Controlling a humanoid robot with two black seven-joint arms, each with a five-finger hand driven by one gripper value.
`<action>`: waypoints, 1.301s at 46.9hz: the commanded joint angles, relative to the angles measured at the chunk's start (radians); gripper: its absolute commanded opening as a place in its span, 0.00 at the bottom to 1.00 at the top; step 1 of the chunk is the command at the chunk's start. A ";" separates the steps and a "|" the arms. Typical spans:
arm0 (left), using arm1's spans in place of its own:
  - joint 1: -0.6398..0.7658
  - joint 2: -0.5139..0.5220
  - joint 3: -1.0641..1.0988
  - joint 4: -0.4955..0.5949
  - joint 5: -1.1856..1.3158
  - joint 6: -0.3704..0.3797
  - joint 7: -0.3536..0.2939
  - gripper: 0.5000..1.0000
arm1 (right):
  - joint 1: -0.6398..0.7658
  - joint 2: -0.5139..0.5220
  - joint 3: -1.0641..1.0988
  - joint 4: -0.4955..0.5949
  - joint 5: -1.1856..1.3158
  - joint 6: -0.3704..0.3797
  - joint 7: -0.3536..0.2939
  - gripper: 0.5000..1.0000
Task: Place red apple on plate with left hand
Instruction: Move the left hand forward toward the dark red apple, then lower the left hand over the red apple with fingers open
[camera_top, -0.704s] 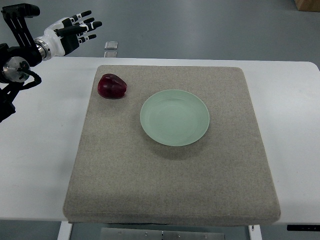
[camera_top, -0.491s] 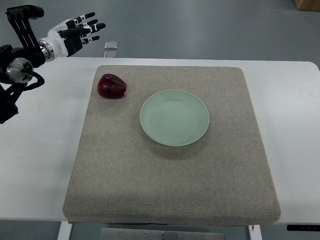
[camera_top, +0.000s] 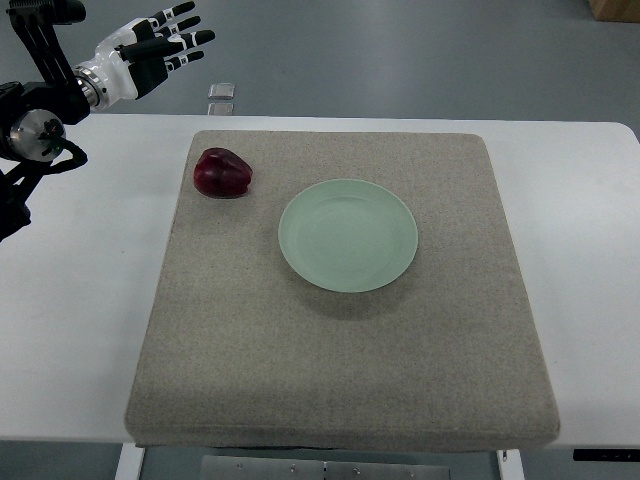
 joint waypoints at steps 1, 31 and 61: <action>-0.003 0.006 0.000 -0.021 0.130 0.000 -0.003 1.00 | 0.000 0.000 0.000 0.001 0.001 0.000 -0.001 0.93; -0.158 0.179 0.345 -0.275 0.894 0.005 -0.132 0.99 | 0.000 0.000 0.000 0.000 0.001 0.000 0.000 0.93; -0.154 0.116 0.486 -0.289 1.190 0.010 -0.141 0.98 | 0.000 0.000 0.000 0.000 -0.001 0.000 -0.001 0.93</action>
